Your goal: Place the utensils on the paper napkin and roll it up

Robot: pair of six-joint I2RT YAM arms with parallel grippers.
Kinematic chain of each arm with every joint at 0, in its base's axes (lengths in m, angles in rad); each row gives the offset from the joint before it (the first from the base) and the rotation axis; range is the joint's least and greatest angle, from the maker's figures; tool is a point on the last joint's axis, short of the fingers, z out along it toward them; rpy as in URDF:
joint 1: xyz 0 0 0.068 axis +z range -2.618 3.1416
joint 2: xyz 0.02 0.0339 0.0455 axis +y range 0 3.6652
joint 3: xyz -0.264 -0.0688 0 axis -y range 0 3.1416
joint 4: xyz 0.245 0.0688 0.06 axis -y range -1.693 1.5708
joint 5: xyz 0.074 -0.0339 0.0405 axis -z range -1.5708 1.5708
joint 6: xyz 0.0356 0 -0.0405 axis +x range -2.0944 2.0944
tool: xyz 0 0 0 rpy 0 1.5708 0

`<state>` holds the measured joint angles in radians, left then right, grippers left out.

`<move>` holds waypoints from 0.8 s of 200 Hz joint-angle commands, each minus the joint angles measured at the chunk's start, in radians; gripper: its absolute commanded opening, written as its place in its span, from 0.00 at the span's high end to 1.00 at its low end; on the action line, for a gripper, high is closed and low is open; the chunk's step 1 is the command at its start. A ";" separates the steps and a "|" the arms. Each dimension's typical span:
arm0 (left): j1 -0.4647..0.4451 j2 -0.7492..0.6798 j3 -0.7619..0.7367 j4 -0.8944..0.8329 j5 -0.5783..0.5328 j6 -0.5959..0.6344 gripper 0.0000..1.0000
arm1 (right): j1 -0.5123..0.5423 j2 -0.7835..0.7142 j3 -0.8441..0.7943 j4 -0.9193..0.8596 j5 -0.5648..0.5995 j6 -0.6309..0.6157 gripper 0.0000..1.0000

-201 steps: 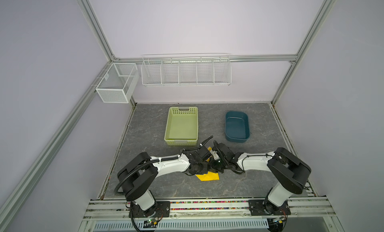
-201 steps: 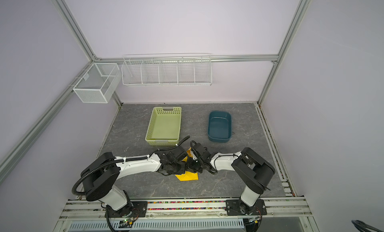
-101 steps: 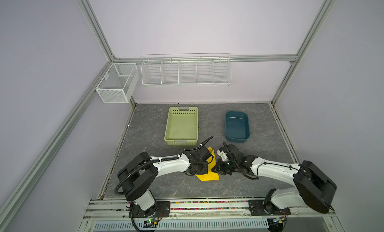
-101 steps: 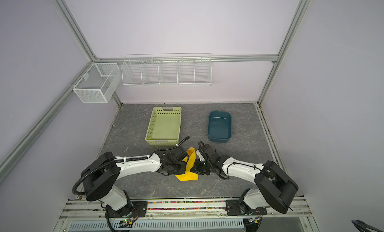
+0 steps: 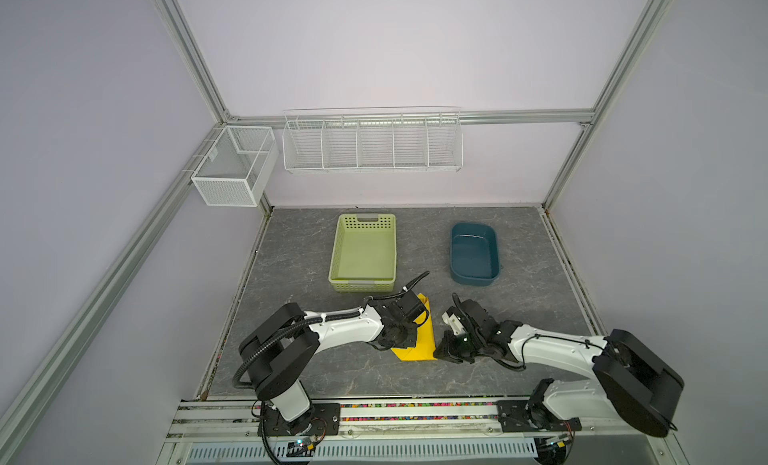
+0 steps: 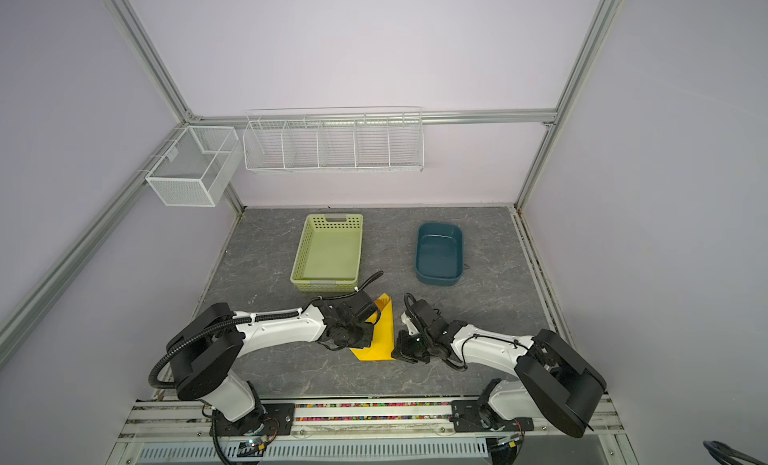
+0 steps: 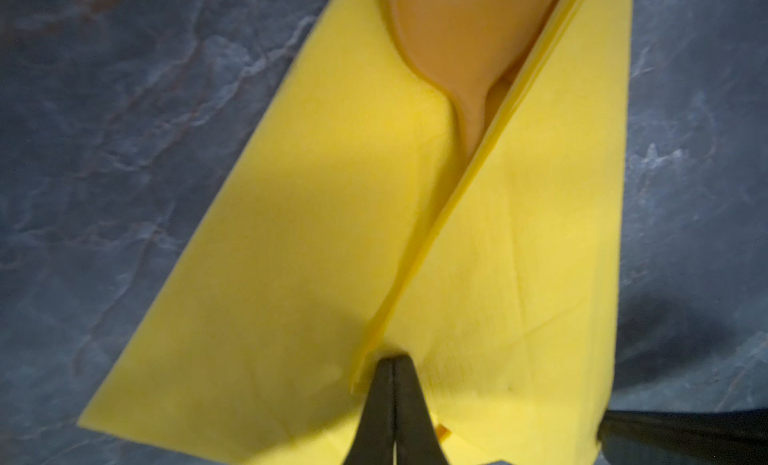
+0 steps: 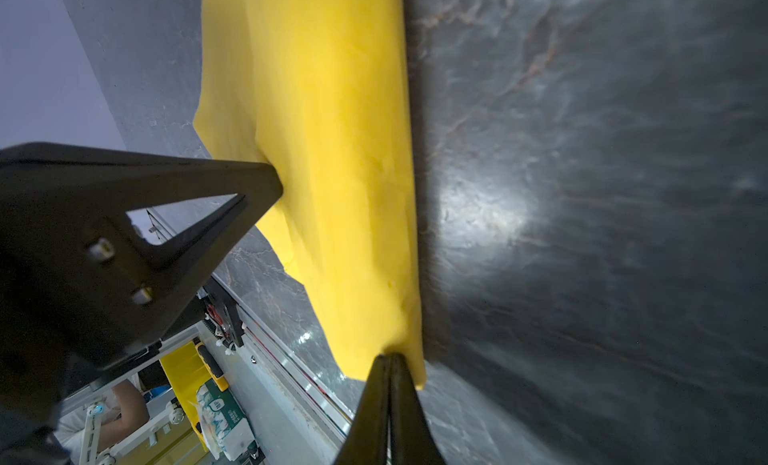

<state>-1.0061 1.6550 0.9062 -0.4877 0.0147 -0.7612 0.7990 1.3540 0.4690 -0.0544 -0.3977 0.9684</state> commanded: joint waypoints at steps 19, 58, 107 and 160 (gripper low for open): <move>0.003 0.030 0.006 -0.055 -0.053 0.016 1.00 | -0.003 0.034 -0.020 0.029 -0.007 0.010 0.92; 0.003 0.032 0.013 -0.072 -0.070 0.027 1.00 | -0.003 -0.002 -0.019 0.017 -0.010 0.009 0.93; 0.003 0.037 0.020 -0.077 -0.069 0.036 1.00 | -0.003 -0.065 0.011 -0.004 -0.004 -0.015 0.92; 0.003 0.034 0.021 -0.077 -0.070 0.034 1.00 | -0.002 0.009 0.040 0.050 -0.053 -0.040 0.92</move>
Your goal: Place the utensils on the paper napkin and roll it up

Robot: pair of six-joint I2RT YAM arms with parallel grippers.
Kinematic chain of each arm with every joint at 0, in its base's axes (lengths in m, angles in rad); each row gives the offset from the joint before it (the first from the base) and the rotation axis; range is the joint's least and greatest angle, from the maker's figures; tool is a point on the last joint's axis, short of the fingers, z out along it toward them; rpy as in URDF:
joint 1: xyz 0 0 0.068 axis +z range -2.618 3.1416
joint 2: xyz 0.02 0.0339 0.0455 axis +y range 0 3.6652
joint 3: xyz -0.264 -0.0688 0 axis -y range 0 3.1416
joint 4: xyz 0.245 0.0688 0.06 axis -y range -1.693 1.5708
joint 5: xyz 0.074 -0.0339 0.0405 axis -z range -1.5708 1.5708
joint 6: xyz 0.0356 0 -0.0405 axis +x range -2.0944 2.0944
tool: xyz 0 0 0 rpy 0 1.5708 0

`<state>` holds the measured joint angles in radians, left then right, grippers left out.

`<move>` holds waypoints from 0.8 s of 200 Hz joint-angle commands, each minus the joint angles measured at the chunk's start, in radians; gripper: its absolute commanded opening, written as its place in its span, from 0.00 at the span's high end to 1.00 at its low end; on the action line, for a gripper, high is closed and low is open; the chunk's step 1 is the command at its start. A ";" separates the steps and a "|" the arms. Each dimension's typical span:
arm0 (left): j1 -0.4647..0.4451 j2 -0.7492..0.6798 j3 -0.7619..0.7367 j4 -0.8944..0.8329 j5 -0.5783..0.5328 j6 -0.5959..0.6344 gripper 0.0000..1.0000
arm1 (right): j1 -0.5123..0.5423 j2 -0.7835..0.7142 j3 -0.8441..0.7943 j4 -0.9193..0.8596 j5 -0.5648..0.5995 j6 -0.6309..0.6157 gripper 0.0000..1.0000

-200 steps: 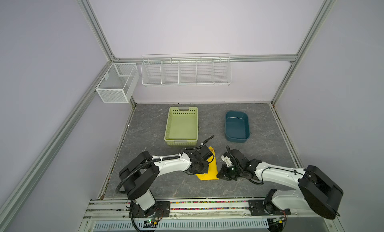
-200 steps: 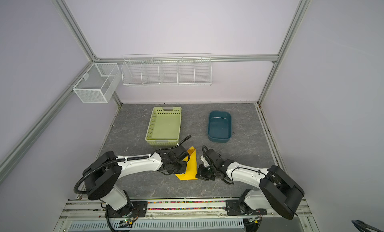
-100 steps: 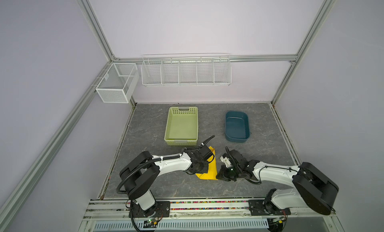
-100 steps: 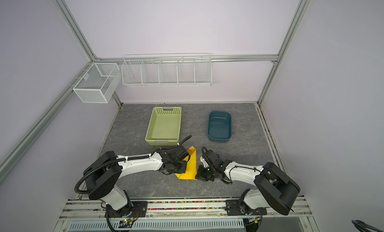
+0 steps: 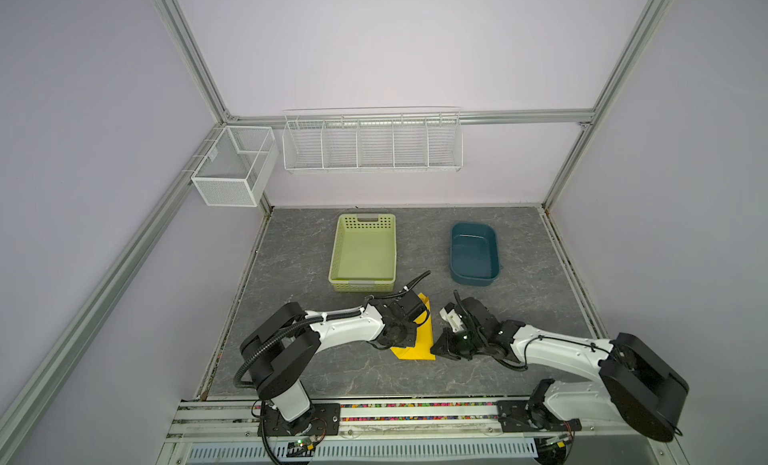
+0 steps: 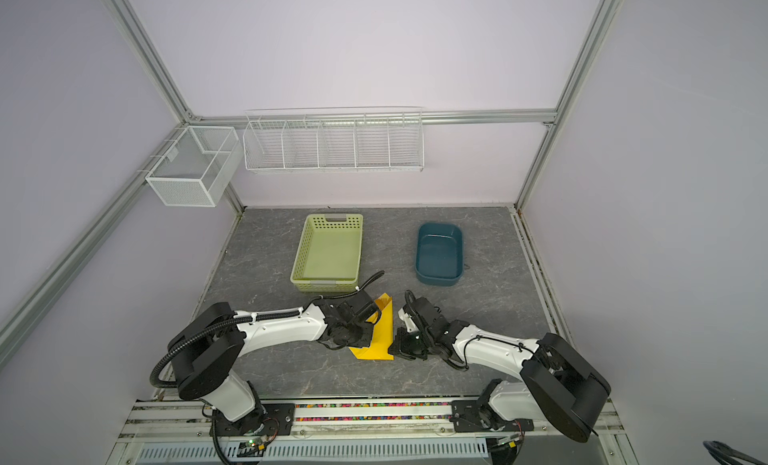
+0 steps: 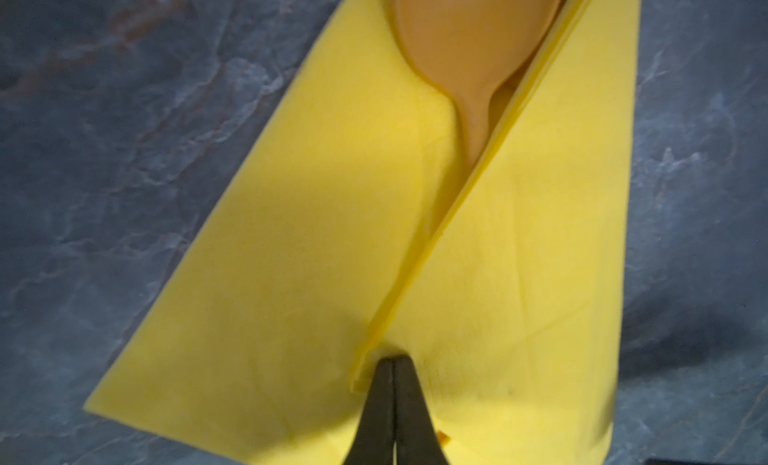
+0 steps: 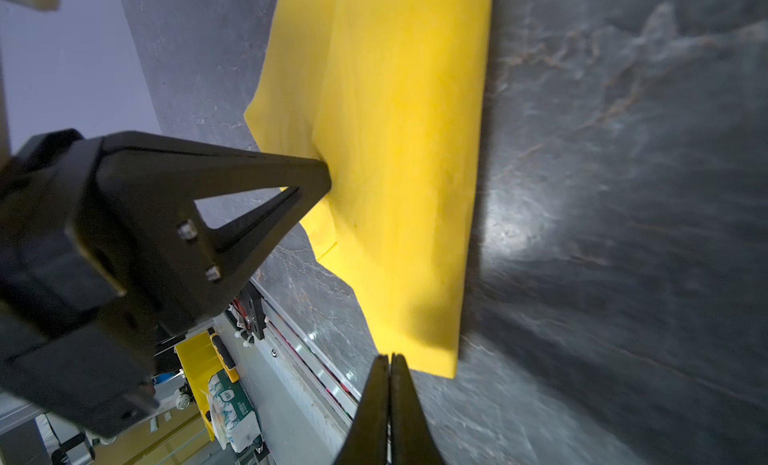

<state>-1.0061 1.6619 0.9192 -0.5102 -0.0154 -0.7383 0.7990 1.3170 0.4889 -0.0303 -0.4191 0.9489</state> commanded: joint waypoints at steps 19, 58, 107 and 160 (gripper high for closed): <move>0.003 0.021 0.006 -0.054 -0.043 0.014 1.00 | -0.001 0.094 0.028 0.041 -0.049 -0.038 0.92; 0.003 0.005 0.004 -0.060 -0.055 0.017 1.00 | -0.001 0.151 0.021 0.024 -0.041 -0.033 0.93; 0.002 -0.025 0.017 -0.078 -0.082 0.023 1.00 | 0.030 0.144 0.000 0.028 -0.024 0.014 0.93; 0.002 -0.128 0.039 -0.080 -0.084 0.032 0.97 | 0.048 0.158 0.008 0.036 -0.001 0.045 0.93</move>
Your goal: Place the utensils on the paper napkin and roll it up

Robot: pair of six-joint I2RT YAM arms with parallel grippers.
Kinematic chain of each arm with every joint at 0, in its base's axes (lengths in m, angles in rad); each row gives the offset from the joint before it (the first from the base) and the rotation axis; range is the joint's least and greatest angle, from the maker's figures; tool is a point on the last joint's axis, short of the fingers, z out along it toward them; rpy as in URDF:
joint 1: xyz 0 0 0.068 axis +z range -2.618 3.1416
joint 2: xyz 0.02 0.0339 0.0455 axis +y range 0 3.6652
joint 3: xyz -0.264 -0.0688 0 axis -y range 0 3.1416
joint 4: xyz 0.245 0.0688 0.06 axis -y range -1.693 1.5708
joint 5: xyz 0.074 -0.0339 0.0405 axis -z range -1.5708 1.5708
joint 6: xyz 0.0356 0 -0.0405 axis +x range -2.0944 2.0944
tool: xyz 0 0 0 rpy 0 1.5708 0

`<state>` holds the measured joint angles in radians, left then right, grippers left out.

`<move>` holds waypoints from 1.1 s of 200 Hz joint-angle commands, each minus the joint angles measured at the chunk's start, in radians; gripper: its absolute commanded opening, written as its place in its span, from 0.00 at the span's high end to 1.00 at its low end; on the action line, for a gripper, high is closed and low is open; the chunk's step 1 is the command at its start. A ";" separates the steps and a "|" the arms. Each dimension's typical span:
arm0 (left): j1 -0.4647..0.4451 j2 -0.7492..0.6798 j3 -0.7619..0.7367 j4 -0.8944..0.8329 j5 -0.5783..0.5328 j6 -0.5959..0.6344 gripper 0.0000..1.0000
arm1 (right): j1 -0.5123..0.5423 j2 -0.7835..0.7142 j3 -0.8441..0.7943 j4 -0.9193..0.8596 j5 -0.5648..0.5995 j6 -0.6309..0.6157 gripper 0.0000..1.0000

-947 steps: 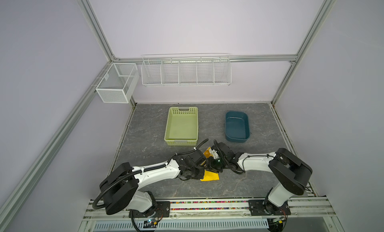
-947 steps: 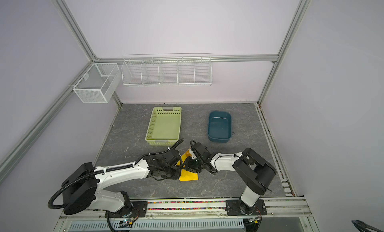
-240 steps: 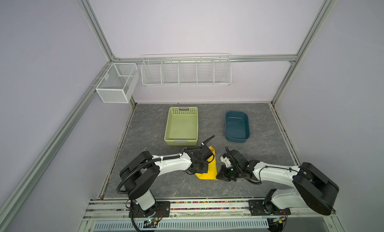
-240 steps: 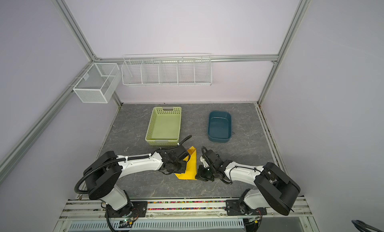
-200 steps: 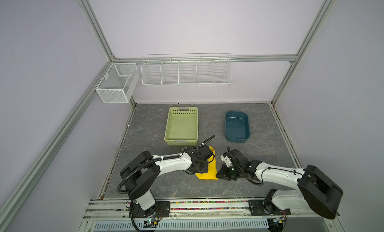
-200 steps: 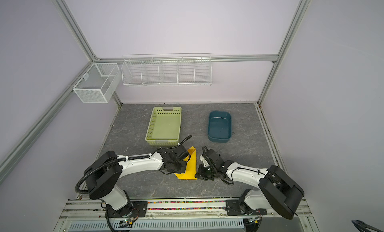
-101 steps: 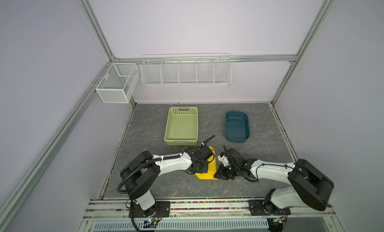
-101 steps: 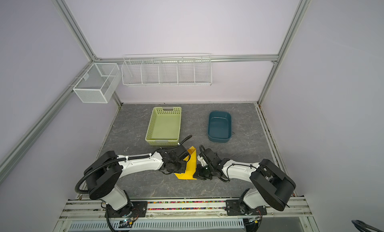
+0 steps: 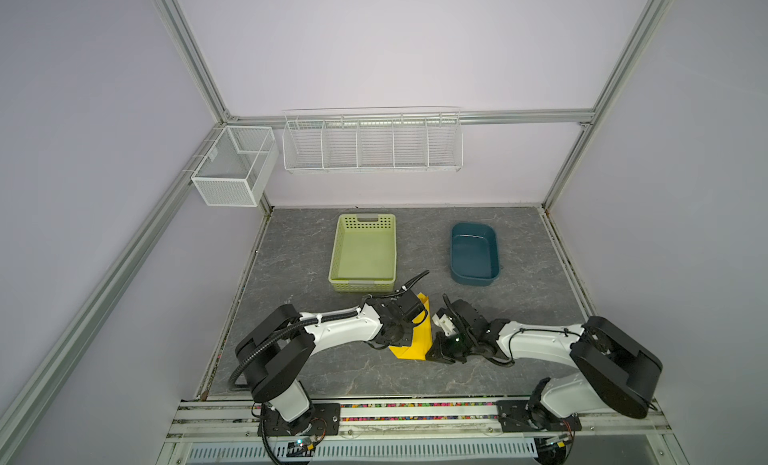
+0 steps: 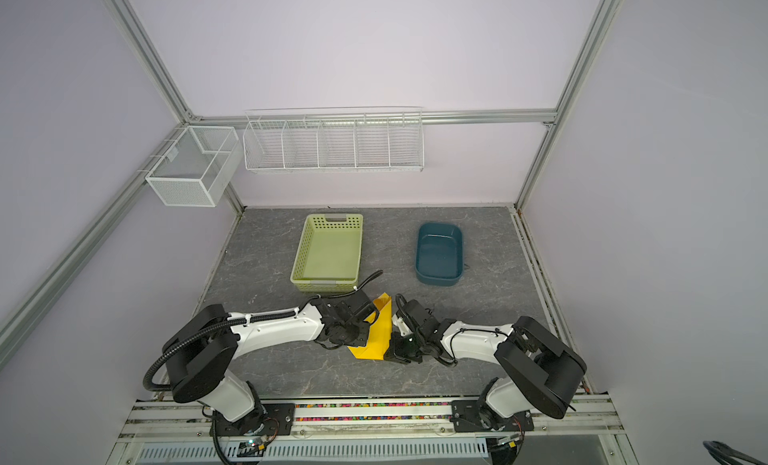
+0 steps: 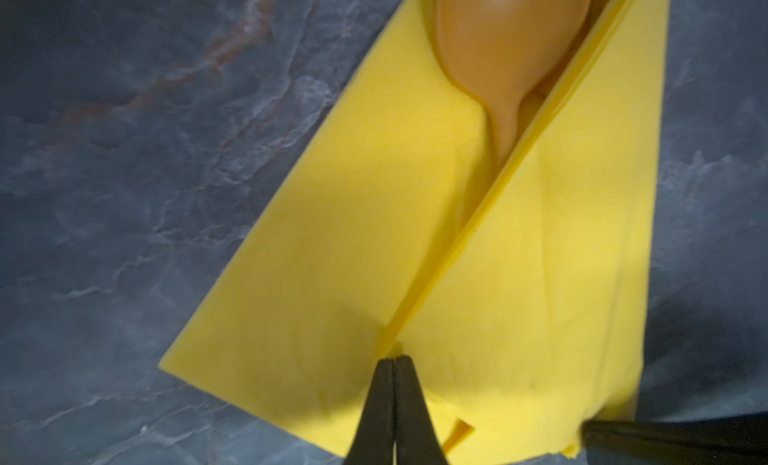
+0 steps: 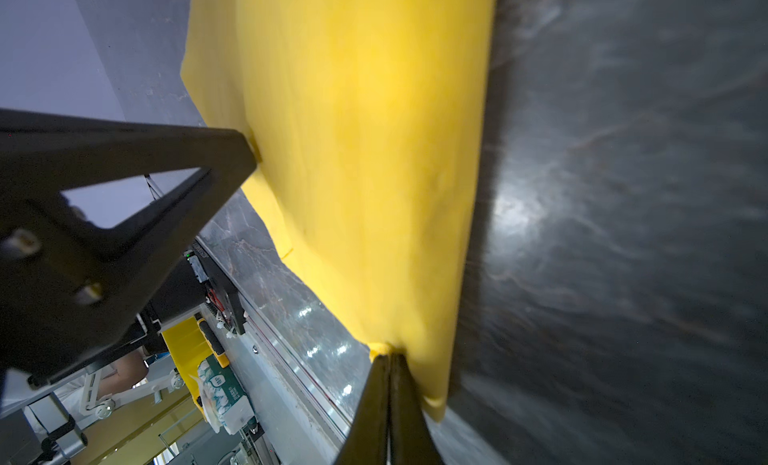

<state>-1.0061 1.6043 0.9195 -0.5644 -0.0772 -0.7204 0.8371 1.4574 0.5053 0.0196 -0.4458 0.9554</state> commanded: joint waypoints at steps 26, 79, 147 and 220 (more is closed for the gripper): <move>-0.010 -0.104 0.058 0.001 0.039 0.021 0.94 | 0.010 0.021 -0.008 -0.013 0.029 0.043 0.93; -0.030 -0.021 0.046 0.128 0.168 -0.016 0.94 | 0.009 0.017 -0.007 -0.015 0.036 0.044 0.93; -0.031 0.055 -0.033 0.175 0.176 -0.018 0.92 | 0.010 0.022 0.000 -0.023 0.036 0.040 0.93; -0.031 0.083 -0.077 0.117 0.125 -0.022 0.94 | 0.004 -0.023 0.032 -0.059 0.044 0.028 0.93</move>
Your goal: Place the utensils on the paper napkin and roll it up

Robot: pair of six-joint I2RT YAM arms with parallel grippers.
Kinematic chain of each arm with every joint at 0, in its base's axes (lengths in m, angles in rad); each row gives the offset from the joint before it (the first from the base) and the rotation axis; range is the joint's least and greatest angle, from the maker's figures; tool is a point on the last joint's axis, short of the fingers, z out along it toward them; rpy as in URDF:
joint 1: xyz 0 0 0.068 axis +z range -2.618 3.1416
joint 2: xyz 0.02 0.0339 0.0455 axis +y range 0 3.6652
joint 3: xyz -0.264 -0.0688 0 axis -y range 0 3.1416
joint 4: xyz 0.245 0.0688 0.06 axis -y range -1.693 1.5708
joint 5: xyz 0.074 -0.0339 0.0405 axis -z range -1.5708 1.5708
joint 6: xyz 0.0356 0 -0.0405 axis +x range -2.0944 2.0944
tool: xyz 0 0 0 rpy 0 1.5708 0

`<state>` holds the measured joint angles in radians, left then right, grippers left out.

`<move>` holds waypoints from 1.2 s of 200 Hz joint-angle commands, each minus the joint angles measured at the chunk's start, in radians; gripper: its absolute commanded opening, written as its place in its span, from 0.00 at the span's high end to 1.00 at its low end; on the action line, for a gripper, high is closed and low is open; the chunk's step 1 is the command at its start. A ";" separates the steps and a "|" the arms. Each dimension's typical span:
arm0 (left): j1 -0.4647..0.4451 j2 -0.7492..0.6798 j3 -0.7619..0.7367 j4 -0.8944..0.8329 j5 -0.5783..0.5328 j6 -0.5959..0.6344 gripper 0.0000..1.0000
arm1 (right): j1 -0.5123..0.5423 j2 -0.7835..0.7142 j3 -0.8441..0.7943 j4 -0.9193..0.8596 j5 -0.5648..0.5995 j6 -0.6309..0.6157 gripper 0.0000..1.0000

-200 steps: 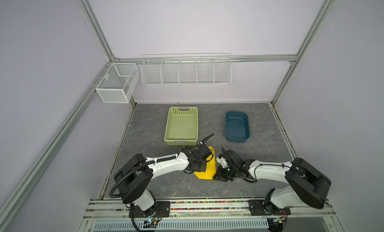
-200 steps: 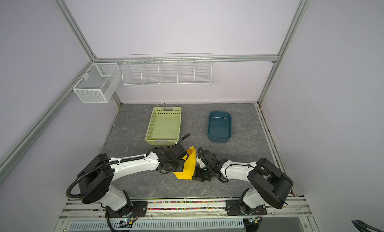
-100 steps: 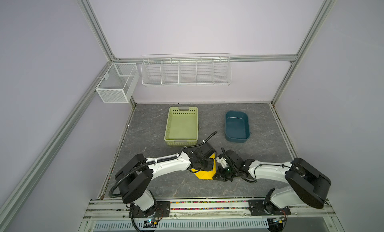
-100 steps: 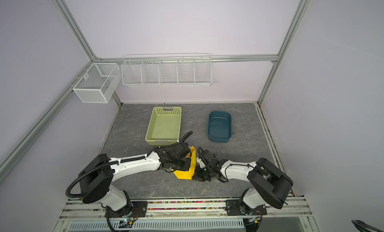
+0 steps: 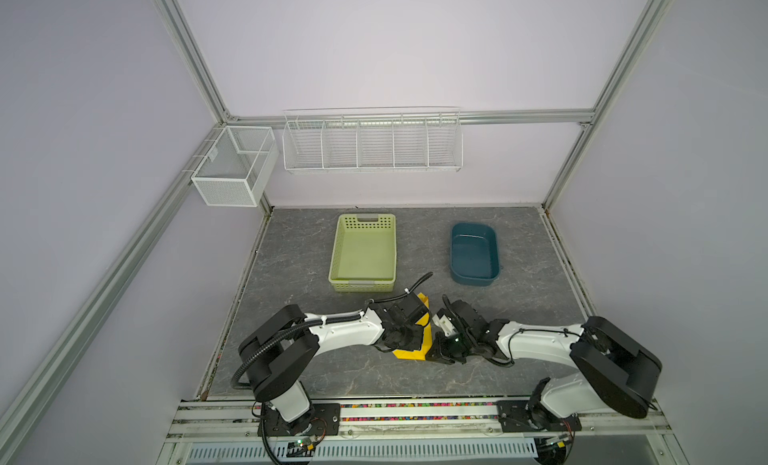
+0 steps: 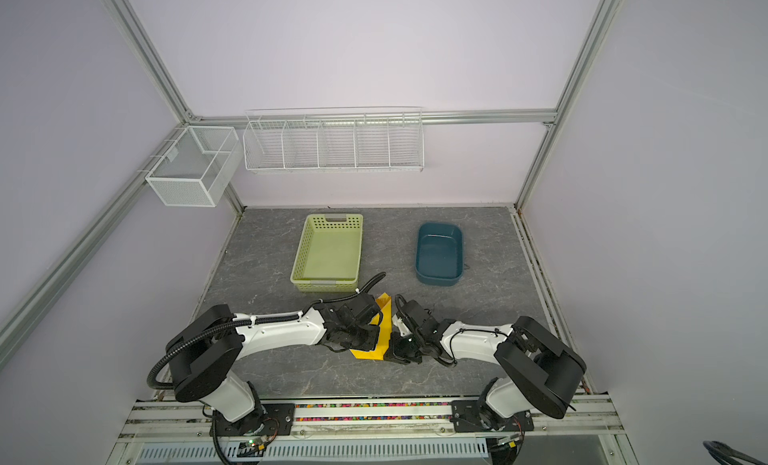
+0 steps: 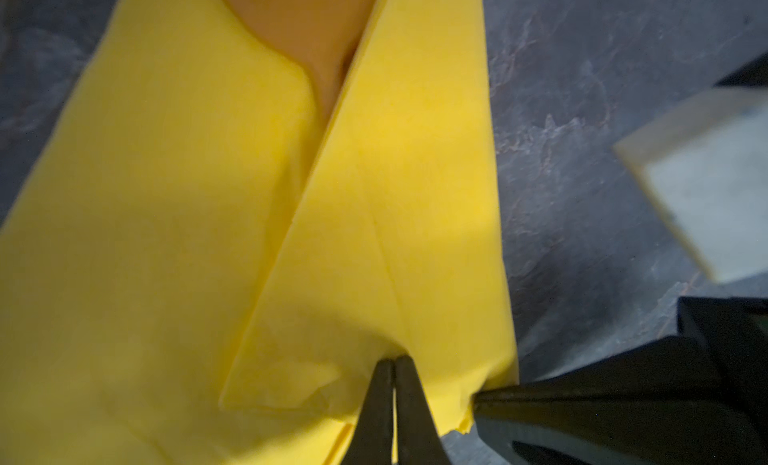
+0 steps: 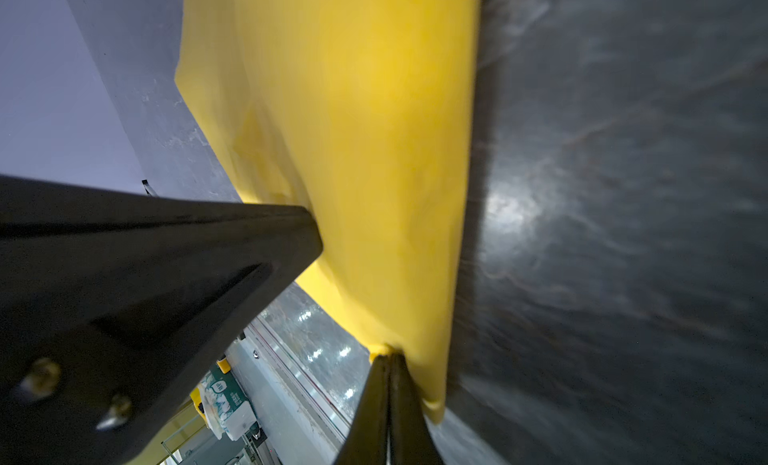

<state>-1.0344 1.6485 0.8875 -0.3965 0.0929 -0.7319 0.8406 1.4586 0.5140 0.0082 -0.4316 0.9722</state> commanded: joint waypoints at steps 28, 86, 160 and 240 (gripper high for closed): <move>-0.003 0.035 -0.046 -0.050 -0.047 -0.008 0.94 | -0.019 -0.050 0.057 -0.047 0.014 -0.003 0.93; -0.003 0.037 -0.048 -0.041 -0.040 -0.008 0.95 | -0.097 0.029 0.107 -0.029 -0.055 -0.053 0.93; -0.003 0.038 -0.048 -0.049 -0.039 -0.008 0.96 | -0.157 0.128 0.141 -0.092 -0.056 -0.126 0.93; -0.003 0.041 -0.051 -0.047 -0.036 -0.010 0.96 | -0.196 0.131 0.203 -0.073 -0.102 -0.145 0.93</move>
<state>-1.0344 1.6474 0.8825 -0.3893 0.0872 -0.7319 0.6613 1.5711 0.6857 -0.0666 -0.4992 0.8501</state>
